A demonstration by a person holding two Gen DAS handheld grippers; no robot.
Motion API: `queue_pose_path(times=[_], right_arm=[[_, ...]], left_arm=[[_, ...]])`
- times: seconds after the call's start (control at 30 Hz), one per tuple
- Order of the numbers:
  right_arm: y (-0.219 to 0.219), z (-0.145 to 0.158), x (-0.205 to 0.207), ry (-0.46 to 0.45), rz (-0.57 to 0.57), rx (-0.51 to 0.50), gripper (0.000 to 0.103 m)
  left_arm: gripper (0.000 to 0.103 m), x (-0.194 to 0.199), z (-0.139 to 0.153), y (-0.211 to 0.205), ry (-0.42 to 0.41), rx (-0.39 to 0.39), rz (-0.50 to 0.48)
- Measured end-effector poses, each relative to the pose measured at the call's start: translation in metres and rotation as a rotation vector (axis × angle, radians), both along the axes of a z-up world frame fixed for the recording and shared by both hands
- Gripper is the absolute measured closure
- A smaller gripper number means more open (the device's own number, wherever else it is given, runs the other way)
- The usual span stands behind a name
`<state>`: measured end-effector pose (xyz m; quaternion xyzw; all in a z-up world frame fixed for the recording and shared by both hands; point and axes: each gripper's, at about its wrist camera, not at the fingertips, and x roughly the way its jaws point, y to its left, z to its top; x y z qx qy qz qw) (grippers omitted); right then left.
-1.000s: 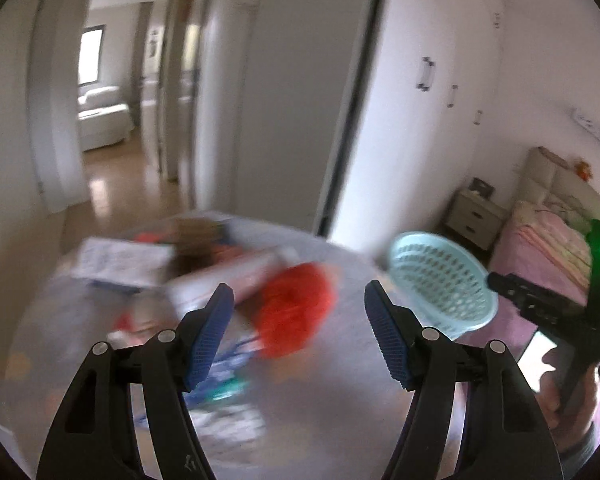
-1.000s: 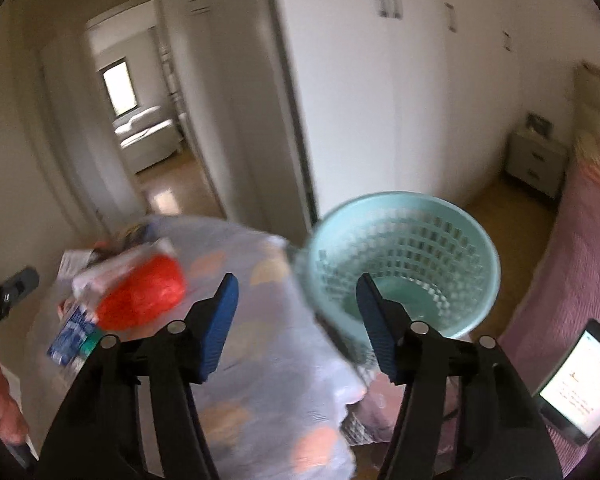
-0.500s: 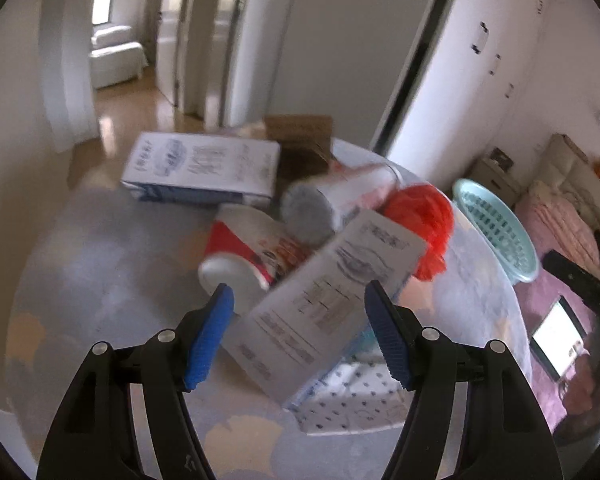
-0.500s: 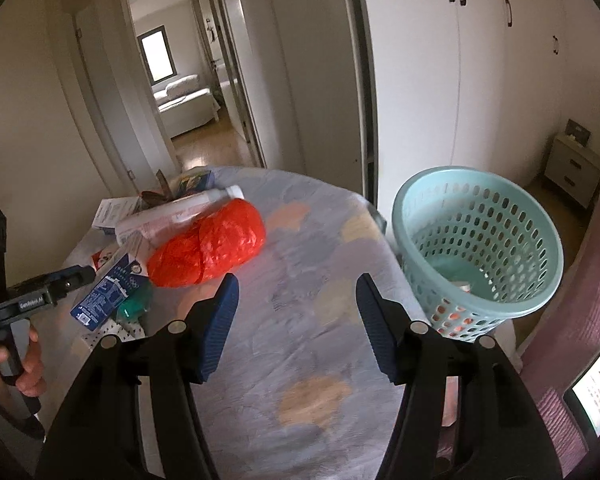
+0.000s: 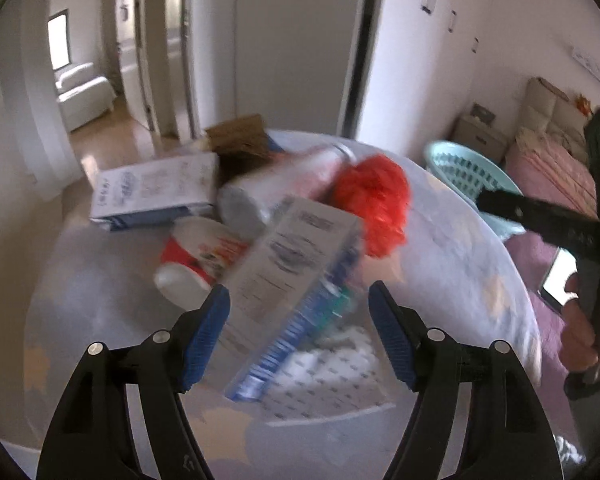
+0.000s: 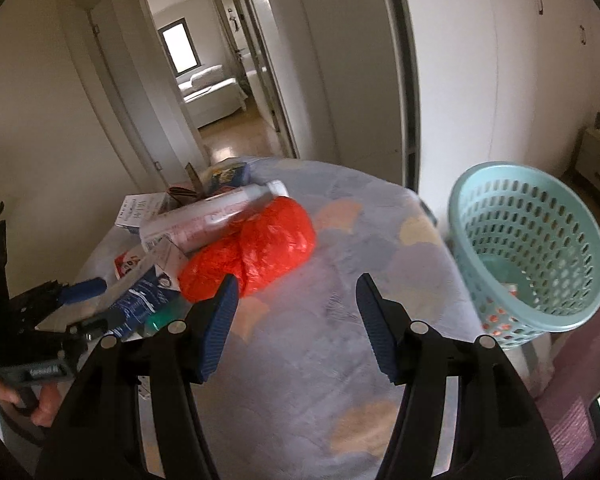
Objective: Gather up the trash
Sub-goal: 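Move both tools back to the table toward the red bag and milk carton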
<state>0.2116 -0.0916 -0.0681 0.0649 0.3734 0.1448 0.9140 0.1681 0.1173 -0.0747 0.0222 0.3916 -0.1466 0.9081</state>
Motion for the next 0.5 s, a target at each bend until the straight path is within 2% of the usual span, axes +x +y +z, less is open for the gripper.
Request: queue_pose_path(times=[0.1,0.2,0.33,0.4,0.5], right_arm=[[0.008,-0.003,0.004,0.007,0.014,-0.007,0.045],[0.015,-0.006,0.007,0.013,0.027,-0.016,0.046],[0.020,-0.012,0.018,0.044,0.035,0.004,0.045],[0.021,-0.012,0.024,0.054,0.035,0.021,0.045],[0.027,-0.011,0.033,0.059,0.037,0.031,0.040]], left_arm=[[0.027,0.019,-0.008,0.016,0.040,-0.015,0.010],[0.024,0.031,-0.018,0.023,0.115,-0.070,-0.040],[0.023,0.030,-0.025,0.008,0.160,-0.044,-0.126],[0.023,0.025,-0.024,0.002,0.172,-0.058,-0.177],[0.023,0.017,-0.023,-0.008,0.171,-0.045,-0.216]])
